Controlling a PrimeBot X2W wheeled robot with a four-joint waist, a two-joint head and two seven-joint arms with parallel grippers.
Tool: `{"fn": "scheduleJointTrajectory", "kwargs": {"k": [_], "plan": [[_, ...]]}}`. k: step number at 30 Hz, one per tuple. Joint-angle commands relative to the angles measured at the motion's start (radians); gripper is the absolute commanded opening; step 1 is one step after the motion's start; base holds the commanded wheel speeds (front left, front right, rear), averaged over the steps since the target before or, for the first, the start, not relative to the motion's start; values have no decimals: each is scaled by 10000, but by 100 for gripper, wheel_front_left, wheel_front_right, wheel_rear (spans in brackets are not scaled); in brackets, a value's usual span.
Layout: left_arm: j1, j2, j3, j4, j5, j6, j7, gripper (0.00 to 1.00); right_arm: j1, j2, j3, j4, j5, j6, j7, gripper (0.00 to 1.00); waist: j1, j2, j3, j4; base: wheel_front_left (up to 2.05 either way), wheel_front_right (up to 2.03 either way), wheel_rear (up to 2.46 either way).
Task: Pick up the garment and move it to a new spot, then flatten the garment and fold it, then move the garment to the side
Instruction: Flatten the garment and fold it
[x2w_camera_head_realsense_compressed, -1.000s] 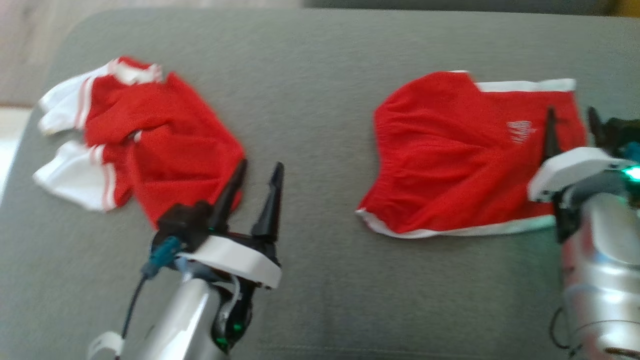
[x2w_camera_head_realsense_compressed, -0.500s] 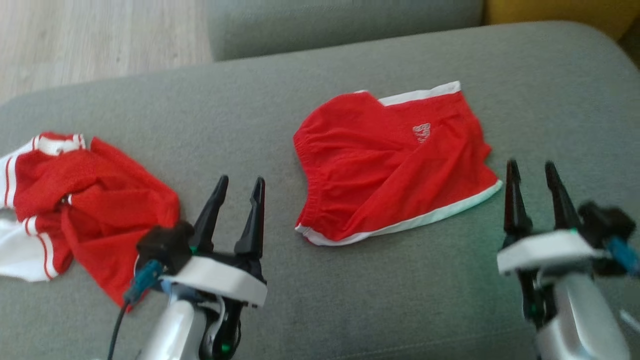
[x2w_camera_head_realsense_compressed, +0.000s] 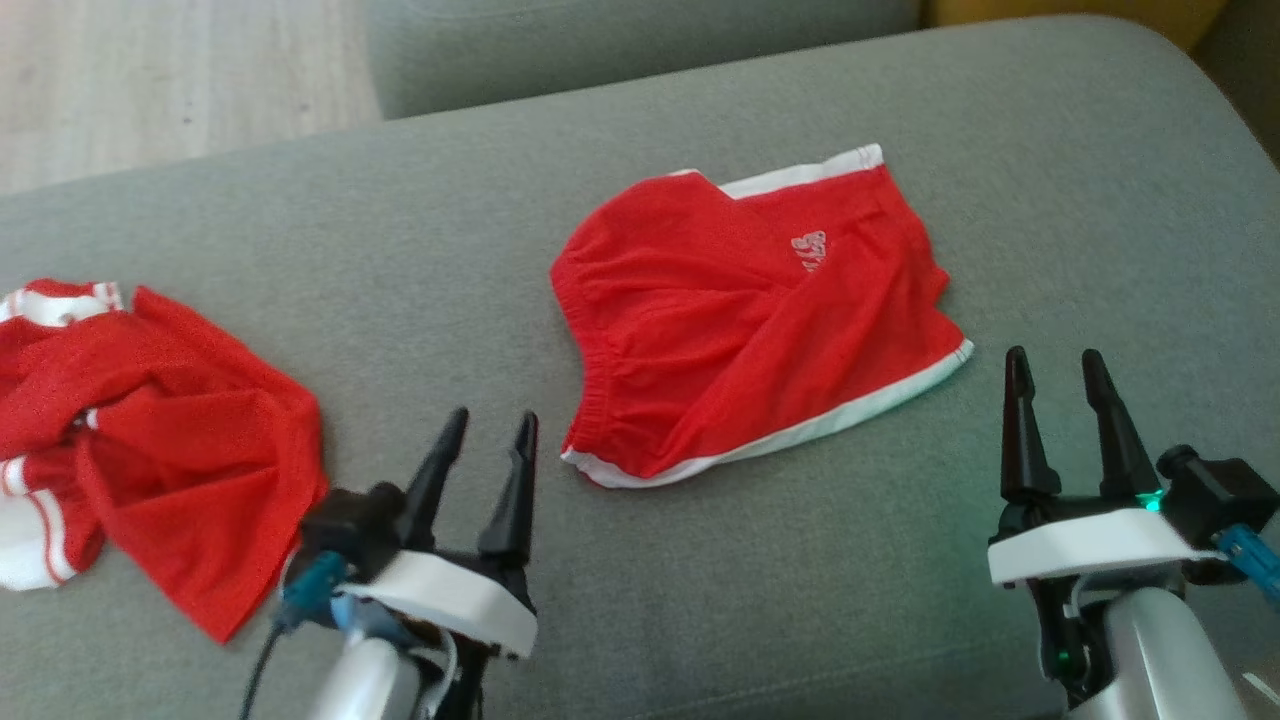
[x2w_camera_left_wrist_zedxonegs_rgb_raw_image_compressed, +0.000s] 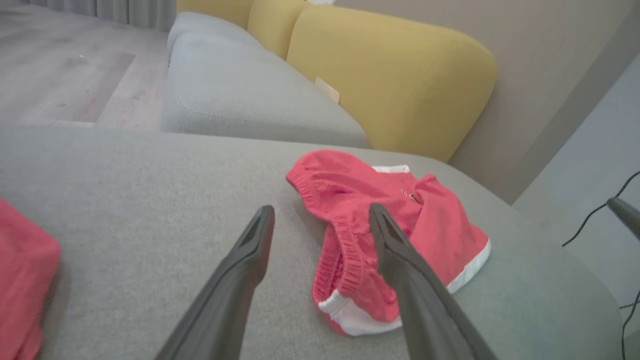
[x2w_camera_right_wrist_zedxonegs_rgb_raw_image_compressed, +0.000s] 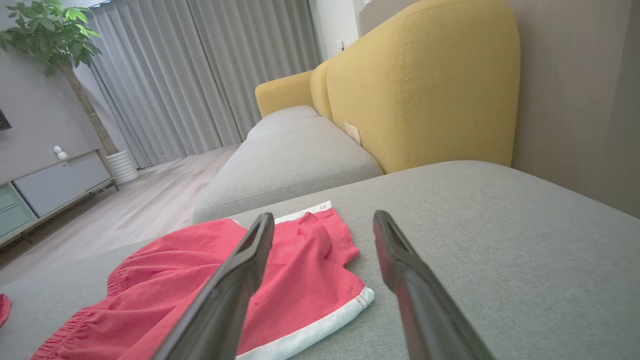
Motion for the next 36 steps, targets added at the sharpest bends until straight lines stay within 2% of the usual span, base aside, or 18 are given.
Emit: {"fn": "scheduleJointTrajectory", "kwargs": {"k": [1,10,15,21,22,23,24,36], "plan": [[-478,33,199,-158,113,-57,-122,100,-298,-35,212,-389,55,-7,-39,100,0,0,145,-161,0,0,0],[-1584,71,-703,2066,807,-290,-122,100,-353,-34,214,-442,195,-7,-36,100,0,0,840,-725,0,0,0],[-2214,178,-811,3324,1284,113,-122,100,-509,-34,263,-445,284,-7,-55,100,0,0,1090,-932,0,0,0],[-2658,162,-872,4021,1383,192,-122,100,-597,-34,165,-407,289,-7,-74,100,0,0,1179,-1015,0,0,0],[-2695,155,-873,4042,1363,165,-122,82,-600,-34,137,-391,280,-7,-75,100,0,0,1179,-1004,0,0,0],[-2720,147,-865,4015,1332,124,-122,27,-598,-34,111,-365,268,-7,-77,100,0,0,1174,-989,0,0,0],[-2729,139,-846,3936,1295,79,-122,0,-598,-34,97,-323,251,-7,-73,100,0,0,1164,-967,0,0,0],[-2293,64,-515,1864,1221,-76,-122,0,-1121,-34,-602,891,-532,-7,936,100,0,0,1080,-83,0,0,0]]}}
